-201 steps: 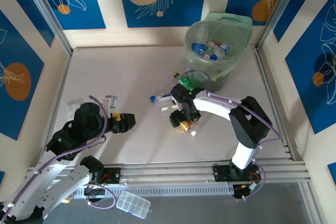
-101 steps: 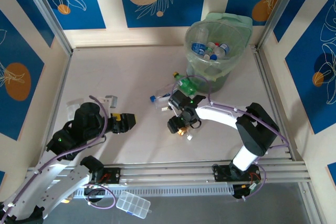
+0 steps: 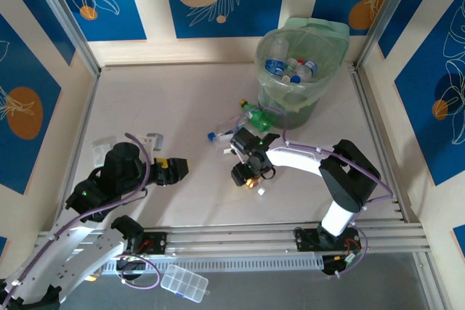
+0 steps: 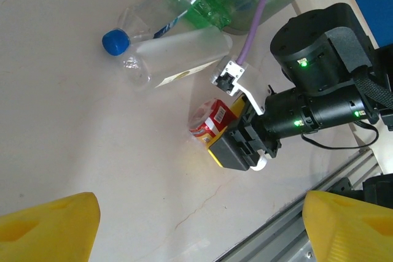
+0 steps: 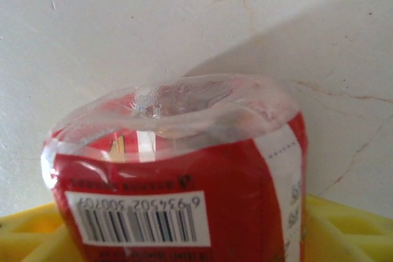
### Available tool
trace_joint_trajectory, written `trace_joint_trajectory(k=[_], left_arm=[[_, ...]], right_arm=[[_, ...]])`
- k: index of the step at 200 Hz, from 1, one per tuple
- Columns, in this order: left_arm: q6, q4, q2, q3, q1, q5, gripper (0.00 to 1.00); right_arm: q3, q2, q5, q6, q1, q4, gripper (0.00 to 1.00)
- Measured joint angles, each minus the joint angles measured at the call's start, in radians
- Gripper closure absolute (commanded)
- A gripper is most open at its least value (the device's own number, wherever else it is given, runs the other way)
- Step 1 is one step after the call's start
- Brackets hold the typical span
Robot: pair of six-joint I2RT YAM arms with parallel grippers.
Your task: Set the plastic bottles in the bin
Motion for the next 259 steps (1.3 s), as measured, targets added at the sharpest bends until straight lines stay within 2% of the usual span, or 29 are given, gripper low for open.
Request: trace_joint_trajectory(k=[30,85,115,149,181,205,227,259], left_arm=[[0.002,0.000,0.003,0.003,0.000,0.010,0.14],[0.021,0.008,0.021,0.053,0.000,0.036,0.14],[0.038,0.028,0.037,0.077,0.000,0.074,0.14],[0.045,0.051,0.058,0.100,0.000,0.100,0.14],[0.050,0.062,0.062,0.103,0.000,0.112,0.14],[0.050,0.063,0.062,0.103,0.000,0.113,0.14],[0.050,0.064,0.061,0.103,0.000,0.116,0.14],[0.050,0.062,0.059,0.103,0.000,0.116,0.14]], right_arm=[[0.026,-0.036,0.008,-0.006,0.010,-0.049,0.39],[0.227,-0.294,0.015,-0.034,-0.017,-0.163,0.41],[0.374,-0.375,0.011,-0.051,-0.115,-0.204,0.43],[0.539,-0.396,-0.025,-0.042,-0.315,-0.213,0.44],[0.726,-0.335,-0.043,-0.001,-0.523,-0.205,0.45],[0.896,-0.202,-0.057,0.025,-0.652,-0.202,0.45],[1.048,-0.035,-0.049,0.023,-0.705,-0.217,0.44],[1.195,0.175,0.016,0.003,-0.713,-0.277,0.43]])
